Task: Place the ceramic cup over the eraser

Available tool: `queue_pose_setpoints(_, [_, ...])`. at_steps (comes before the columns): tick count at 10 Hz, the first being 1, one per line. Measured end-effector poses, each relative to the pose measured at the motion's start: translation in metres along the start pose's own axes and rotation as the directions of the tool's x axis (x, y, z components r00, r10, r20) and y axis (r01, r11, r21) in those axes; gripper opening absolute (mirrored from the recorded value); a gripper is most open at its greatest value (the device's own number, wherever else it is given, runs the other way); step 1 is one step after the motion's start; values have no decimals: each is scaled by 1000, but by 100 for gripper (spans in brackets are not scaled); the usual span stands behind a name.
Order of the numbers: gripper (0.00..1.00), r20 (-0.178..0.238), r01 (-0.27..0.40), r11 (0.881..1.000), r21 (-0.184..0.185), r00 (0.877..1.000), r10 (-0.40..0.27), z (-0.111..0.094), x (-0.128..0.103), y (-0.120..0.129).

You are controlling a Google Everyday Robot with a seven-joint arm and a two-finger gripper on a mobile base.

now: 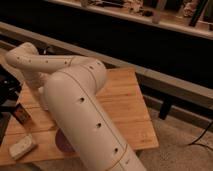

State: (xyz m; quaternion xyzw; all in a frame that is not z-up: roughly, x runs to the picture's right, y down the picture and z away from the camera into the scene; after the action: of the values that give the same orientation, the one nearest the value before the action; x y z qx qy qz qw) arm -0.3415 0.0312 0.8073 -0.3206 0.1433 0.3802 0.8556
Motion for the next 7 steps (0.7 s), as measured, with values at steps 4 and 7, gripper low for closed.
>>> queue_pose_setpoints(4, [0, 53, 7, 999, 43, 999, -10, -41, -2, -3])
queue_pose_setpoints(7, [0, 68, 37, 997, 70, 997, -42, -67, 0, 6])
